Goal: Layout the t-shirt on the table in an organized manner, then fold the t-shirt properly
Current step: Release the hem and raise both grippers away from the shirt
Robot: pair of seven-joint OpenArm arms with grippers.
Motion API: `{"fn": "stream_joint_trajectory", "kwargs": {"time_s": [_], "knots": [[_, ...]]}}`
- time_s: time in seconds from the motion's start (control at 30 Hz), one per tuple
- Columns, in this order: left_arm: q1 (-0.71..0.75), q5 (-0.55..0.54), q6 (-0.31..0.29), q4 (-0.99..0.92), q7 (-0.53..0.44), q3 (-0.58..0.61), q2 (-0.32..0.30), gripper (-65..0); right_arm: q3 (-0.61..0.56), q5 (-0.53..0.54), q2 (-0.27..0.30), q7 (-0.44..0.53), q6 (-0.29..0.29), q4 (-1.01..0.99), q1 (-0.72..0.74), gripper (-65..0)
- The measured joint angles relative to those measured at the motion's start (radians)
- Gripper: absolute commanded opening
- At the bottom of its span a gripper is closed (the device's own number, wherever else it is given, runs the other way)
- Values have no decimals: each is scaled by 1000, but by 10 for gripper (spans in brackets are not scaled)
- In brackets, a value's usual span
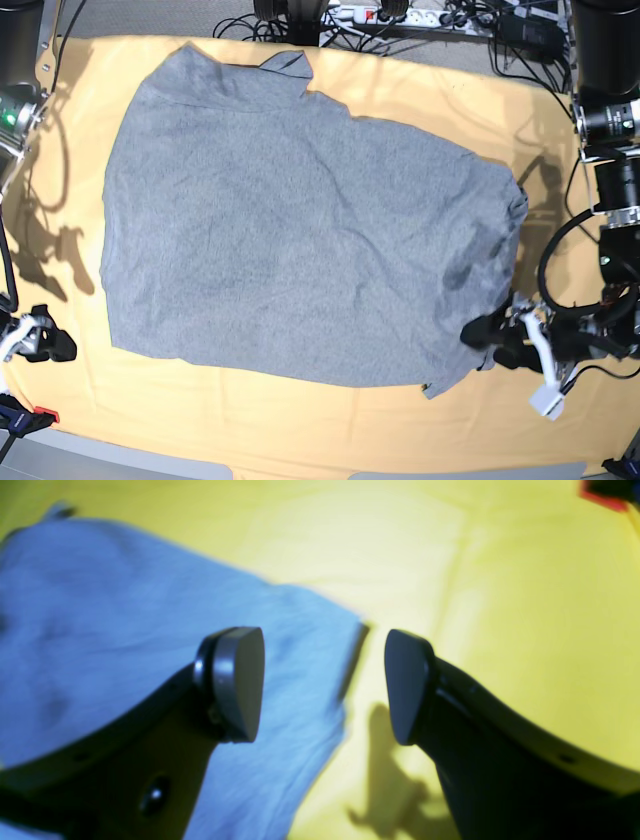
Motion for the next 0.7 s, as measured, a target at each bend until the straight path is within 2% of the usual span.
{"fn": "stream_joint_trajectory", "kwargs": {"time_s": [0.1,0.17,0.3,0.37,0.47,0.7], "knots": [[16,-156,-2,0,-4,-2,-33,-154,75,186,22,-133,0,20,-58,-260],[35,-186,-40,2,-3,-8,-47,-155,129,294,40,-143,1,33,-111,-260],[128,-206,-38,2,-2,-84,-54,-156,229,422,61,-138,0,76,-224,-260],[186,-225,-53,2,1,-153,-51,-156,270,425,61,-139,0,111,-290,-260],[251,-315,-78,1,2,-277,-52,-156,307,416,56,-142,0,171,-390,-260],[385,-315,-79,5,0,-537,-61,-156,317,435,55,-134,0,362,-603,-260]]}}
